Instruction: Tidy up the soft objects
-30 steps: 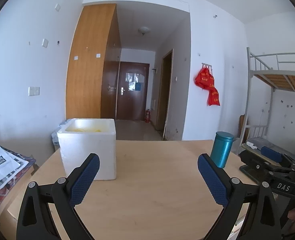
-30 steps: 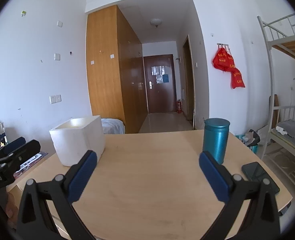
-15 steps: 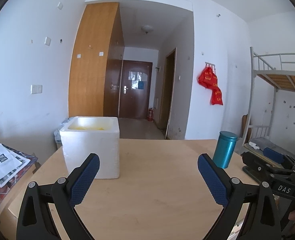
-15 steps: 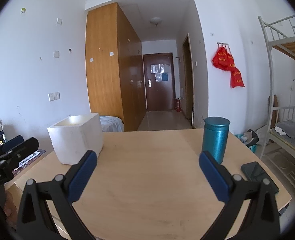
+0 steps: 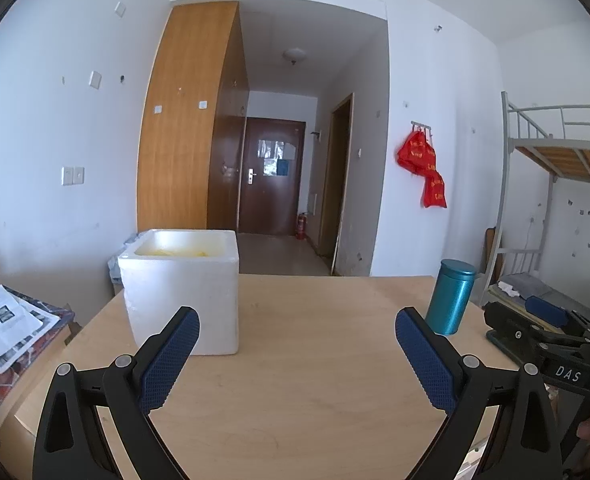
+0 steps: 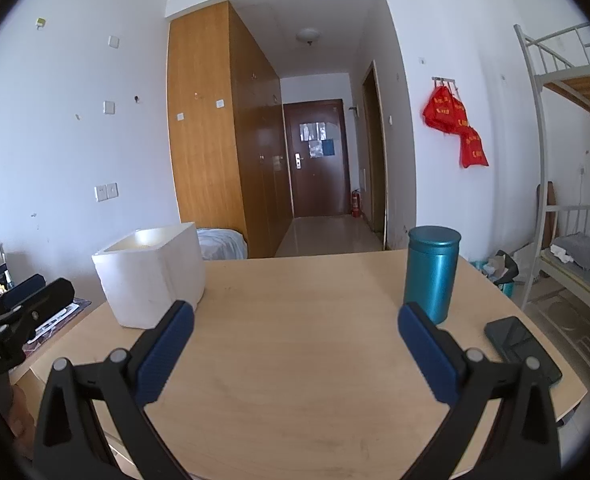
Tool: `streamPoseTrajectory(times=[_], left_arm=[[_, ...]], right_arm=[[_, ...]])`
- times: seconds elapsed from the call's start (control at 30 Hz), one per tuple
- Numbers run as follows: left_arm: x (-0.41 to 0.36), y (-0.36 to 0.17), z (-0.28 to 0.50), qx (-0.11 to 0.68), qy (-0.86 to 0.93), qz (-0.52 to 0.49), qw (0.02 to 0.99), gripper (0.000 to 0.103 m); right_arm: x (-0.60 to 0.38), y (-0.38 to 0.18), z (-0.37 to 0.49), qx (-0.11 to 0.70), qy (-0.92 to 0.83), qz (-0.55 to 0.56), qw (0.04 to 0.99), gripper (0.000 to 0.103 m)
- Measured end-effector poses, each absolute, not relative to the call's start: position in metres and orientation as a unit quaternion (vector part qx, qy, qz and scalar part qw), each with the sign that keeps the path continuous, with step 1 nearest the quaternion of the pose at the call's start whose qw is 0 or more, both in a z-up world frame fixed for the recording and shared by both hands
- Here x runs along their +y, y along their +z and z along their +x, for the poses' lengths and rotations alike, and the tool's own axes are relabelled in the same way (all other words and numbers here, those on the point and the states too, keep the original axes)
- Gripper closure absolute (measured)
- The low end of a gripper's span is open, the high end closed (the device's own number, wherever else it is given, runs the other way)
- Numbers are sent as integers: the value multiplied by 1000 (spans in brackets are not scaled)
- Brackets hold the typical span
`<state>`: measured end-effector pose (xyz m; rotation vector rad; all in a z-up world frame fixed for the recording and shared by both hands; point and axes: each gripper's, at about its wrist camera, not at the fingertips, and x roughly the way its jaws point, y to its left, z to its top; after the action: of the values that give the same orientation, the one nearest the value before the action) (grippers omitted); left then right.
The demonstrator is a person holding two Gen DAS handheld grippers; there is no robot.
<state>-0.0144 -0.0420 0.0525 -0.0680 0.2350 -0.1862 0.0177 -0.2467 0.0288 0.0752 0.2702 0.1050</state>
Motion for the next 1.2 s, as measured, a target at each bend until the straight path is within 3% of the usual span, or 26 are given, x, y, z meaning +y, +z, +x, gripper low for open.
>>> streamPoseTrajectory(times=[1.2], left_arm=[[-41, 51, -14, 115, -90, -29, 989, 4]], right_arm=[[-247, 30, 20, 134, 52, 34, 989, 0]])
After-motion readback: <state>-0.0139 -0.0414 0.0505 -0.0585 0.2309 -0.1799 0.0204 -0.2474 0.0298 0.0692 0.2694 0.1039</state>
